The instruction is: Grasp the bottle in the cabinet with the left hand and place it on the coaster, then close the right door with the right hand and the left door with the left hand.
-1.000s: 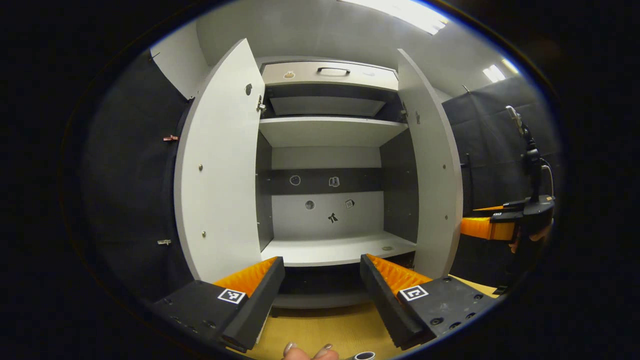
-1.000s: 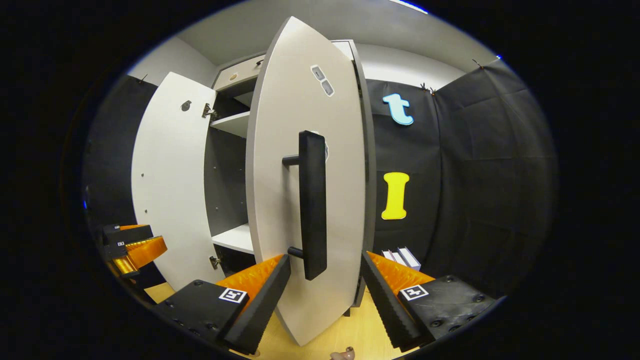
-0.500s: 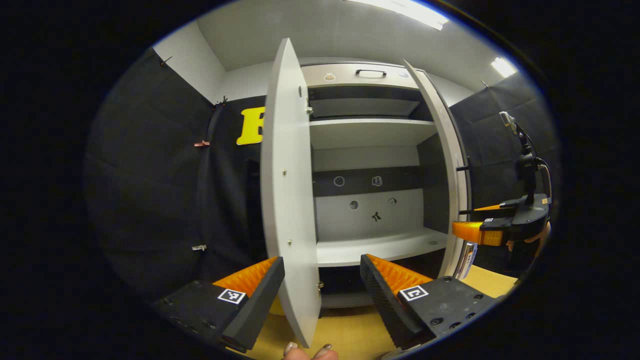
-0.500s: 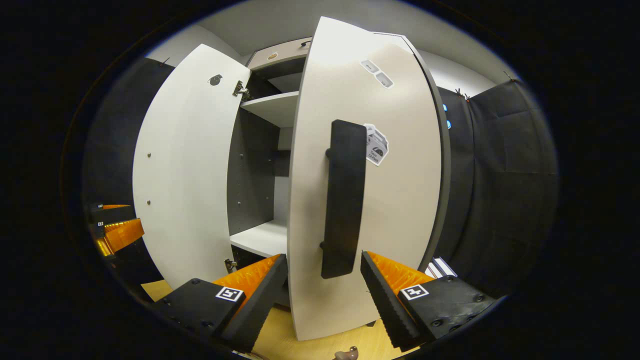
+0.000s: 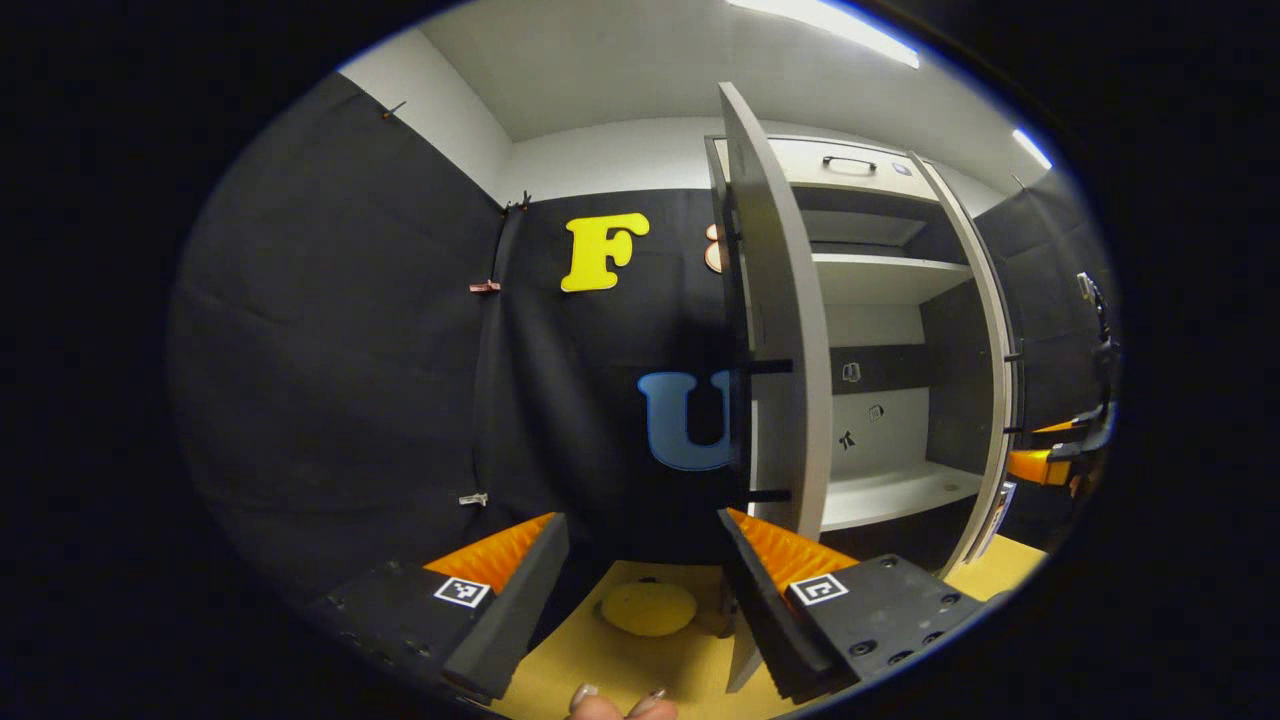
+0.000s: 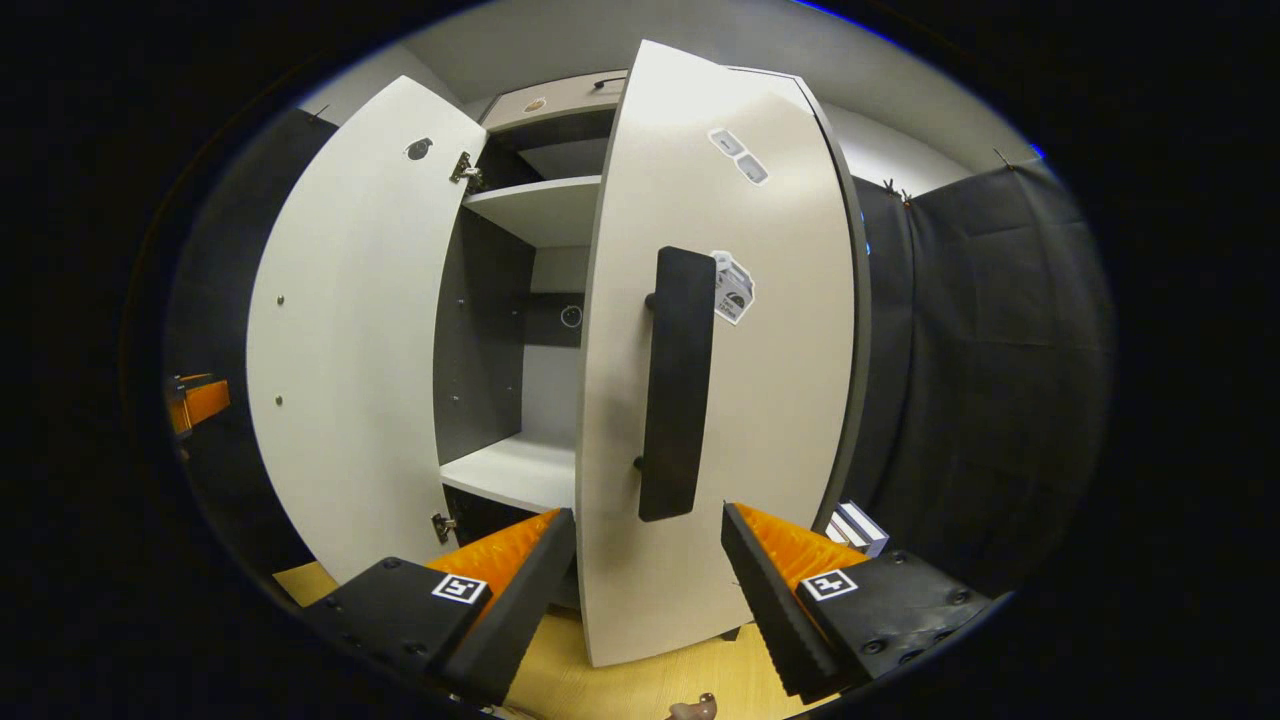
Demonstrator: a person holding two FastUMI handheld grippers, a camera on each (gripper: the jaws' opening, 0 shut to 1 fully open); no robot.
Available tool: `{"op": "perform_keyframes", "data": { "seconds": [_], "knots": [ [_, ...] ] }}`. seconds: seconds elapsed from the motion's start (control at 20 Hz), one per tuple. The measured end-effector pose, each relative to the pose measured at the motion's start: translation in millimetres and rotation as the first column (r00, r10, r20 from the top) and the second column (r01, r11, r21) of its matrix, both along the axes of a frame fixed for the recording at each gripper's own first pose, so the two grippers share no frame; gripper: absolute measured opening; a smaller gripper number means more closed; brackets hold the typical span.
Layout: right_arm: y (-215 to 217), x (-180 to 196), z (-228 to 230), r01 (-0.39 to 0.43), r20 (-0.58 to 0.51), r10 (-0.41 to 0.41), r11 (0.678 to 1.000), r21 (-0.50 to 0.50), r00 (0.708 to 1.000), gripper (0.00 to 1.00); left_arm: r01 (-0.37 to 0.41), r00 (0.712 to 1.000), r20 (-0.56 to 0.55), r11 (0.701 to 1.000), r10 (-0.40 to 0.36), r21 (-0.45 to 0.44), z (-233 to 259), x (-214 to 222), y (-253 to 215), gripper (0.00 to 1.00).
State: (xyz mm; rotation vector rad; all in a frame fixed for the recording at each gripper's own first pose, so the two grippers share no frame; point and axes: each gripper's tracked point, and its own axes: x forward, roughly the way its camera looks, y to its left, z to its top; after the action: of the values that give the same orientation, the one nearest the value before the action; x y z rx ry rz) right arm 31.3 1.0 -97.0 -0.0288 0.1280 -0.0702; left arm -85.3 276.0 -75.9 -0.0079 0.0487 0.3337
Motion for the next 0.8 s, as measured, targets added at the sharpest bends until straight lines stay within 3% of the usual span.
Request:
{"op": "perform_keyframes", "data": {
  "seconds": [0.45, 0.55, 0.8],
  "knots": [
    [-30, -47, -3, 0.170, -0.036, -0.170, 0.985, -0.007, 0.985, 0.98, 0.155, 0.988, 0.023, 0.985, -0.154, -0.075, -16, 39, -12, 0.94],
    [-38, -53, -3, 0.205, -0.040, -0.205, 0.979, 0.004, 0.978, 0.98, 0.234, 0.972, 0.047, 0.965, -0.230, -0.114, -15, 42, -32, 0.95],
    [-47, -56, -3, 0.222, -0.050, -0.220, 0.975, 0.021, 0.974, 0.98, 0.233, 0.972, 0.038, 0.969, -0.230, -0.087, -12, 37, -38, 0.92]
  ]
}}
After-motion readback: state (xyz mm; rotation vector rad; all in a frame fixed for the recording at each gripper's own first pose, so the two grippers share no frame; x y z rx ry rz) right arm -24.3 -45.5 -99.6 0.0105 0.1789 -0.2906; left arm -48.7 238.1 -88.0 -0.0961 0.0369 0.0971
